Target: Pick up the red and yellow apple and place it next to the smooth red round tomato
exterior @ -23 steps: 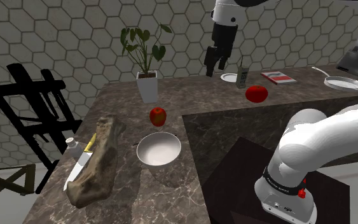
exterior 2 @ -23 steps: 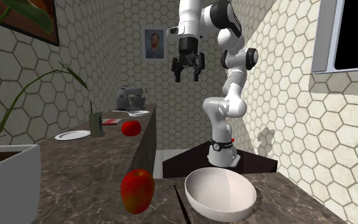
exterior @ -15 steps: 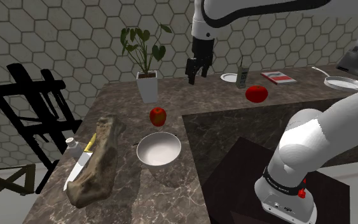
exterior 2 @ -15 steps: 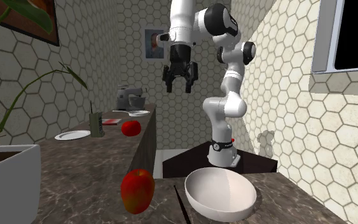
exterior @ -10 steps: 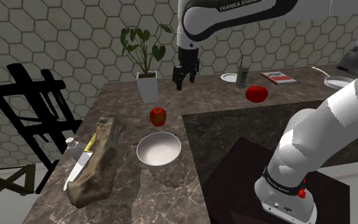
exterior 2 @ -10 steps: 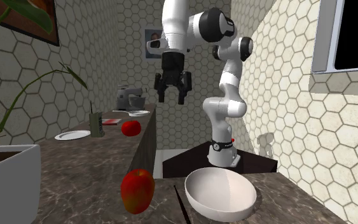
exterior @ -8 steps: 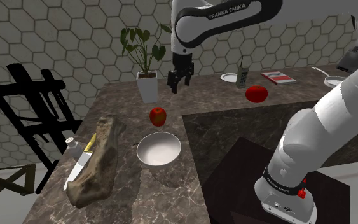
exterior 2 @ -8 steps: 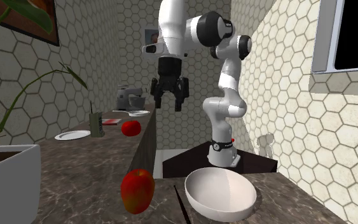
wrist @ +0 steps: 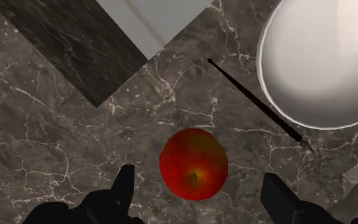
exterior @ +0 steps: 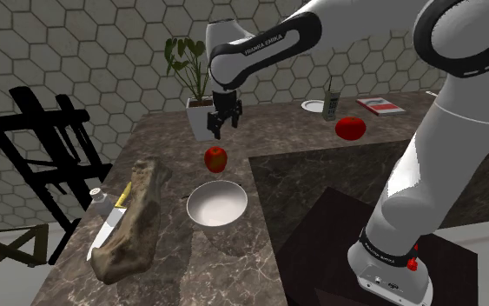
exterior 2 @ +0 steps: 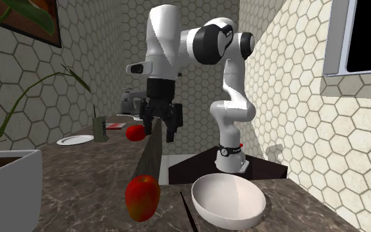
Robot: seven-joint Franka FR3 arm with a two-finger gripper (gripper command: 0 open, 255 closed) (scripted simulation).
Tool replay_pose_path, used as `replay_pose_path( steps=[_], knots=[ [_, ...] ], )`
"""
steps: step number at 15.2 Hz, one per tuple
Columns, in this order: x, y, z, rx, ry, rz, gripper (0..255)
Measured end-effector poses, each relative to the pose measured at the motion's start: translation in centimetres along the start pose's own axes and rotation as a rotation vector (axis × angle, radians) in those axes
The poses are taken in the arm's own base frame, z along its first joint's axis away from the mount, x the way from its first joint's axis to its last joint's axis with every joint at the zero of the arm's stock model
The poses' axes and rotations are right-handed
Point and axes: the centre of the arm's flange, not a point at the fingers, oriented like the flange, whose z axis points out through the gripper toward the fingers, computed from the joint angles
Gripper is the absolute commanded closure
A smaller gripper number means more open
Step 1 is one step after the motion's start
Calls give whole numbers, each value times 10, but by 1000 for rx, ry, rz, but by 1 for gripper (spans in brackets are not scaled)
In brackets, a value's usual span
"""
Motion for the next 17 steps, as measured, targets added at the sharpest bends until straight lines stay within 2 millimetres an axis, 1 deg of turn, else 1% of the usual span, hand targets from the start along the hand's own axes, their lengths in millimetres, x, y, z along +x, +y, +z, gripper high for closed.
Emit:
replay_pose_path(
  steps=[3,4,5,8,11,13,17],
  knots=[
    [33,-7,27,-8,-5,-6,0],
    [42,-13,33,-10,-6,-7,0],
    [45,-14,38,-11,-7,-9,0],
    [49,-14,54,-12,-7,-9,0],
    [48,-15,71,-12,-7,-9,0],
    [48,-14,77,-12,-7,-9,0],
    [48,-15,79,-12,-7,-9,0]
  ],
)
